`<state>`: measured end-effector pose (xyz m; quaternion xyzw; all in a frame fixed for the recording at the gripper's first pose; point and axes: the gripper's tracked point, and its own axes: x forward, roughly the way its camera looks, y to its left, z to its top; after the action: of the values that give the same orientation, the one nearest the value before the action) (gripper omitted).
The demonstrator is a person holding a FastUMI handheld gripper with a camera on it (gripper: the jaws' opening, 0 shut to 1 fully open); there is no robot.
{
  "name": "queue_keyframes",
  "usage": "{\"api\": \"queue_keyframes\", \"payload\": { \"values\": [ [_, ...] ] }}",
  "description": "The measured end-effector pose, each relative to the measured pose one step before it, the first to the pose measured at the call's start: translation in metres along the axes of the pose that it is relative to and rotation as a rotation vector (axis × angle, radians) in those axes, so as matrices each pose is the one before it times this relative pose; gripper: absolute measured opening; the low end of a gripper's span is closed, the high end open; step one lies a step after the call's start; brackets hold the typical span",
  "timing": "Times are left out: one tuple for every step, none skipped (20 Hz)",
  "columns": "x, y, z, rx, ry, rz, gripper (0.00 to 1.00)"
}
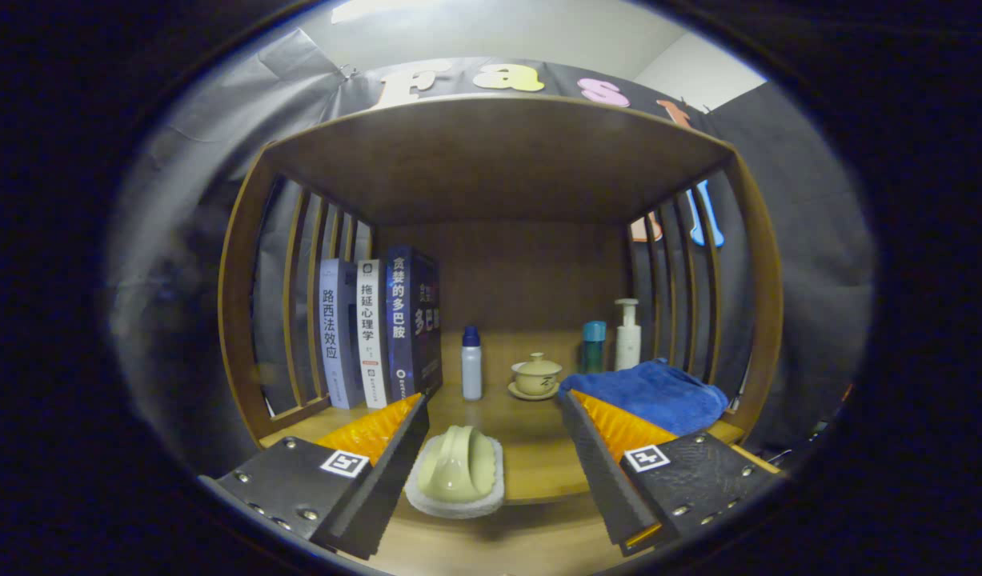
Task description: Pull open the drawer, take out the items inside it, and place them on the countertop above the cabinet.
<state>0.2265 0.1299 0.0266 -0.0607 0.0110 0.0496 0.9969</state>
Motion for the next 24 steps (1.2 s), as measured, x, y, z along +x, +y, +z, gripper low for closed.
{"api": "queue_keyframes", "payload": {
  "values": [
    [-0.00945, -0.00859, 0.00816, -0.00364, -0.01573, -0.02424, 1.0],
    [-0.00997, -0.00786, 0.00844, -0.00593, -0.01418, -0.02512, 1.0],
    [-0.01073, -0.00834, 0.0096, -0.00687, -0.01321, -0.02321, 1.0],
    [-0.01231, -0.00654, 0.00688, -0.00139, -0.01075, -0.0185, 1.0],
    [-0.01347, -0.00595, 0.00364, 0.00577, -0.00482, -0.01545, 1.0],
    [-0.01392, -0.00498, 0.0015, 0.01271, -0.00235, -0.01247, 1.0],
    [-0.01487, -0.00447, -0.00122, 0.01351, 0.00067, -0.01155, 1.0],
    [-0.01403, -0.00375, -0.00137, 0.01143, -0.0065, -0.01029, 1.0],
    [-0.01448, -0.00479, -0.00349, 0.00914, -0.00103, -0.01092, 1.0],
    [-0.01349, -0.00393, -0.00456, 0.00653, 0.00542, -0.01482, 1.0],
    [-0.01497, -0.00482, -0.00748, -0.0014, 0.0088, -0.01538, 1.0],
    [-0.01367, -0.00167, -0.00791, -0.00421, 0.01188, -0.00128, 1.0],
    [-0.01293, 0.00269, -0.00575, 0.00329, 0.00952, 0.01133, 1.0],
    [-0.01133, 0.0043, -0.0084, 0.00852, 0.01704, 0.02524, 1.0],
    [-0.00885, 0.00439, -0.01123, 0.00937, 0.02849, 0.02593, 1.0],
    [-0.00883, 0.00244, -0.01421, 0.00258, 0.03805, 0.01688, 1.0],
    [-0.00501, -0.00061, -0.01541, -0.00949, 0.04193, 0.00378, 0.99],
    [-0.0033, -0.00171, -0.01311, -0.01046, 0.0252, -0.00644, 0.98],
    [-0.00388, 0.00253, -0.00972, -0.00485, 0.02764, 0.00962, 0.98],
    [-0.00124, 0.00368, -0.01003, 0.00267, 0.02103, 0.01233, 0.98],
    [0.00219, 0.00112, -0.00698, 0.00656, 0.01629, 0.00581, 0.98],
    [0.00258, 0.00073, -0.00675, 0.00341, 0.02083, 0.00598, 0.96],
    [0.00253, -0.00032, -0.00843, -0.00475, 0.02296, 0.00174, 0.94],
    [0.00332, -0.00216, -0.00629, -0.01078, 0.02013, -0.00598, 0.92]
  ]
}}
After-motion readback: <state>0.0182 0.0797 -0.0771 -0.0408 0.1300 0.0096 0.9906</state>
